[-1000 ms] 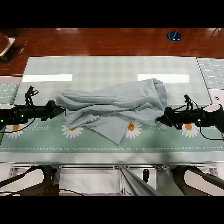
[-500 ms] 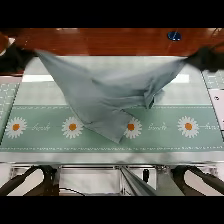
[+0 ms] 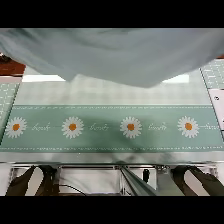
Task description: Fold the shirts.
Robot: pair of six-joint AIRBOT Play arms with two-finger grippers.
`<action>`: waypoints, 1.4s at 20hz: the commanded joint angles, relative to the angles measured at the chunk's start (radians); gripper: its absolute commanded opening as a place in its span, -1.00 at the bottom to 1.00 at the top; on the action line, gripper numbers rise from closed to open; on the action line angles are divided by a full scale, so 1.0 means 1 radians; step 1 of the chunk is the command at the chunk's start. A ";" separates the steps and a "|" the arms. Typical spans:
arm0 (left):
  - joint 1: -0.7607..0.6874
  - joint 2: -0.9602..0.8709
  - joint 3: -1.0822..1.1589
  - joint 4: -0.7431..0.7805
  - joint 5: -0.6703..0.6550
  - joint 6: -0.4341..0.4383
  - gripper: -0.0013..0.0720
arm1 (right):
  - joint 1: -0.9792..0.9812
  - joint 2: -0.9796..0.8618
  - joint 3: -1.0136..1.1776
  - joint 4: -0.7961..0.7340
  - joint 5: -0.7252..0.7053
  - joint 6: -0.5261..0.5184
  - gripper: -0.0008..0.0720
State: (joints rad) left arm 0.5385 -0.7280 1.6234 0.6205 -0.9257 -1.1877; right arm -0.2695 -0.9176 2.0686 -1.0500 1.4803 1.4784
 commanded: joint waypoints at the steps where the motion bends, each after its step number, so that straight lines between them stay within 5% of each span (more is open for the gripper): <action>1: -0.017 0.163 0.030 0.386 0.017 -0.126 -0.92 | -0.001 0.129 0.011 -0.109 0.051 0.010 -0.92; 7: -0.279 0.239 0.029 0.753 -0.041 -0.183 -0.92 | -0.001 0.228 -0.076 -0.182 0.111 0.024 -0.92; 11: -0.371 0.237 -0.081 0.775 -0.123 -0.238 -0.92 | -0.001 0.239 -0.242 -0.165 0.150 0.029 -0.92; 18: -0.377 0.030 -0.435 0.549 -0.073 -0.239 -0.92 | 0.000 0.077 -0.619 -0.047 0.005 -0.041 -0.92; 28: -0.377 -0.546 -0.489 0.246 0.279 -0.235 -0.92 | -0.001 -0.547 -0.629 0.178 -0.393 -0.103 -0.92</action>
State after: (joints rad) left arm 0.1619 -1.1309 1.1374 0.9775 -0.7506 -1.4223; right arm -0.2695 -1.3037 1.4364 -0.9703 1.2354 1.3926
